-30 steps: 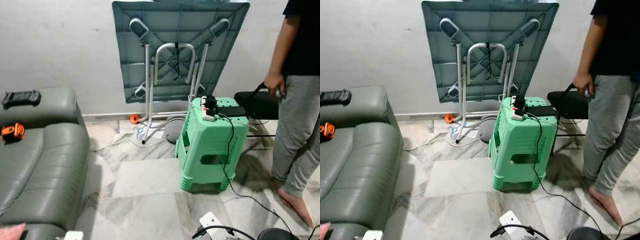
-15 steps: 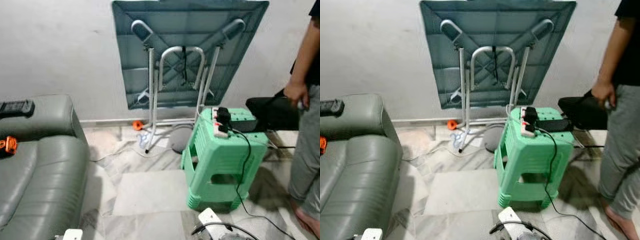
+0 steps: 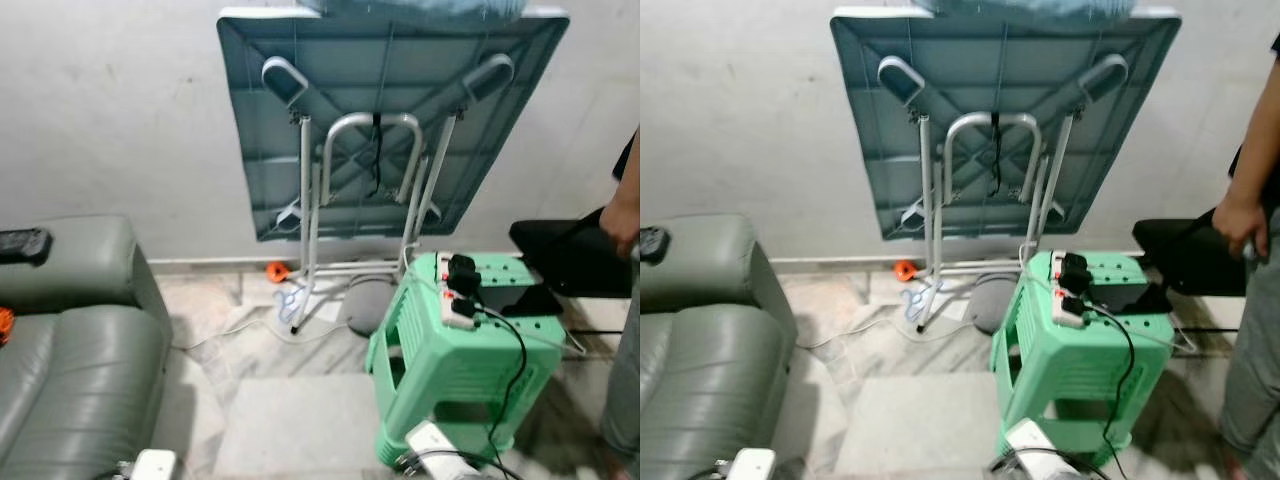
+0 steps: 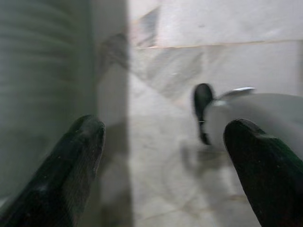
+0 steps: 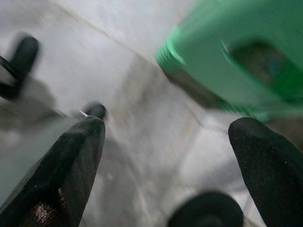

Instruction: Move the pillow to the sofa

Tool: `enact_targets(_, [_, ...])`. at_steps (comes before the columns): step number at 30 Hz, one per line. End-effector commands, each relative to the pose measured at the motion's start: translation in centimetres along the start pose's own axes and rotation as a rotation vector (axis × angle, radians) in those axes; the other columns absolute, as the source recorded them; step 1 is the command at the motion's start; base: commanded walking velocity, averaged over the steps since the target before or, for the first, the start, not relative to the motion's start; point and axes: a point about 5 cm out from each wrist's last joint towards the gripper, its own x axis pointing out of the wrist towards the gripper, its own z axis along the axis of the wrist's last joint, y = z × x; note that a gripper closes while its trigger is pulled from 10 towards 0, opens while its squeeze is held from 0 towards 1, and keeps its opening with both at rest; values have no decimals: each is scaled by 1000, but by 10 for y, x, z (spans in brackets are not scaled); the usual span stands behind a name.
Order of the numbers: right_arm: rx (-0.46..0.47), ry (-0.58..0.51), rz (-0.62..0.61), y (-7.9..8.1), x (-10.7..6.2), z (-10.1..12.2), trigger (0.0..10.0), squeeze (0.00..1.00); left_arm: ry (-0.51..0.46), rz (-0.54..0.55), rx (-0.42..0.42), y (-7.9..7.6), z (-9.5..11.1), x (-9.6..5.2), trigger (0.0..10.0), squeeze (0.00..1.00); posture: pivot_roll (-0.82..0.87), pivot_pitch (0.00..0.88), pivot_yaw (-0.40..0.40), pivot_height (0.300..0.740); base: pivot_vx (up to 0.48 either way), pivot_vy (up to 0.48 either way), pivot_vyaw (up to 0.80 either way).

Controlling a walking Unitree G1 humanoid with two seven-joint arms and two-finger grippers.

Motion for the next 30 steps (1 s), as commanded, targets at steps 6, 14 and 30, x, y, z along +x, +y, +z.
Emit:
enact_targets(6, [8,14,-26,-9,-2,-7,10000,0,-22,21,28,-3,9,1,10000,0,-132,0,3,740,266,0,0])
enact_targets(14, [5,13,-30,-10,-2,-7,10000,0,-7,33,38,-2,9,1,10000,0,-134,0,1,740,0,0,0])
enact_targets(30, [-16,24,-37,-10,-2,-7,10000,0,20,20,46,-2,6,1,10000,0,-131,0,5,740,0,0,0])
